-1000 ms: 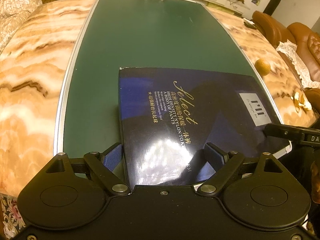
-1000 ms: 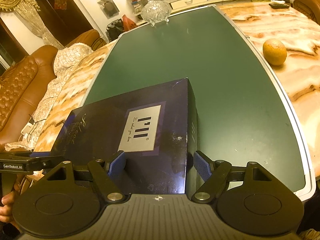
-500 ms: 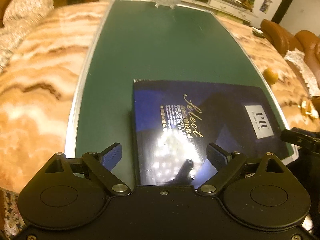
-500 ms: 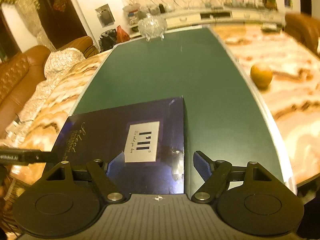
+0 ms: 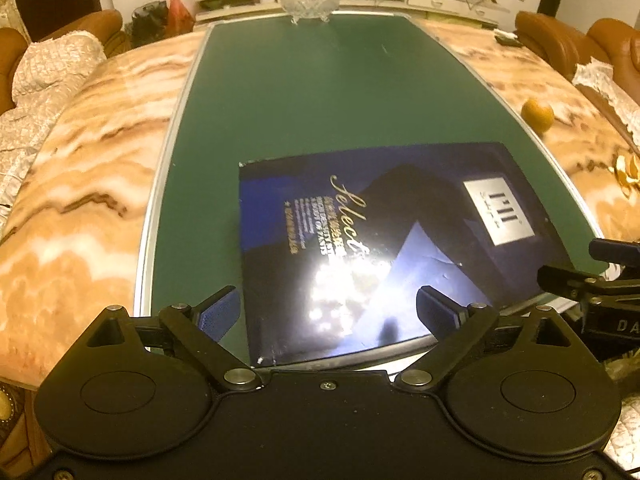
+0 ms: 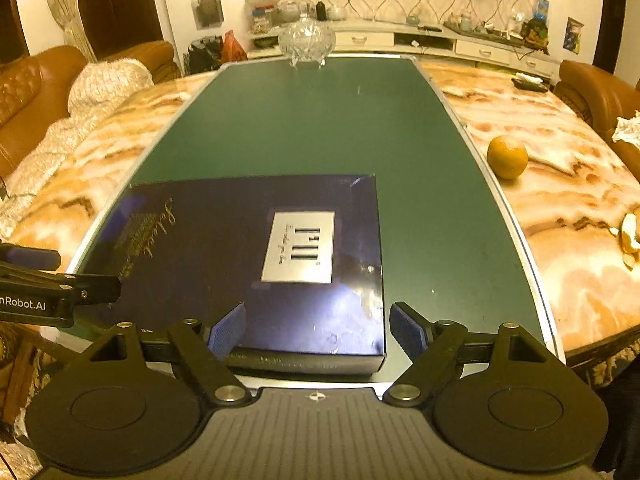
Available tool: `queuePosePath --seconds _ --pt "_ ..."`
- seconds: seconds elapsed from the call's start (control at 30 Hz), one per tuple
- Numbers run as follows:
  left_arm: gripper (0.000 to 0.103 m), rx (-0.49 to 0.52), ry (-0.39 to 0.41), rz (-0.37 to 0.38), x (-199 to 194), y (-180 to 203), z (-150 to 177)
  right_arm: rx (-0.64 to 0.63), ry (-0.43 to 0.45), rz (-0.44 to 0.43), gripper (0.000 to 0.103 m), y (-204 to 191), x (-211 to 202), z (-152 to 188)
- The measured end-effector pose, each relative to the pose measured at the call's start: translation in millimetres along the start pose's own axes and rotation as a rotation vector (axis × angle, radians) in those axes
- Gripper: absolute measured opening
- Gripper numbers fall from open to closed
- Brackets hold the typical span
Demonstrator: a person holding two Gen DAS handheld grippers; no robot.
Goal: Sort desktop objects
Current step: 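Lower the box onto the black tray with both tools, then open both tools and release the box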
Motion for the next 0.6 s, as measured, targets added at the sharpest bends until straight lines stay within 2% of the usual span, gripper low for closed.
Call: queuePosePath --seconds 0.6 --pt "0.097 0.012 -0.050 -0.013 22 -1 18 -0.039 -0.049 0.037 0.083 -10 15 17"
Point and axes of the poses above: each gripper's, at about its wrist camera, not at the fingertips, and x roughly the way its jaws point, y to its right, z to its underside, the point moved 1 cm from there along x, roughly the way its jaws point, and after that the axes turned 6 degrees about y, right-handed, at the moved point
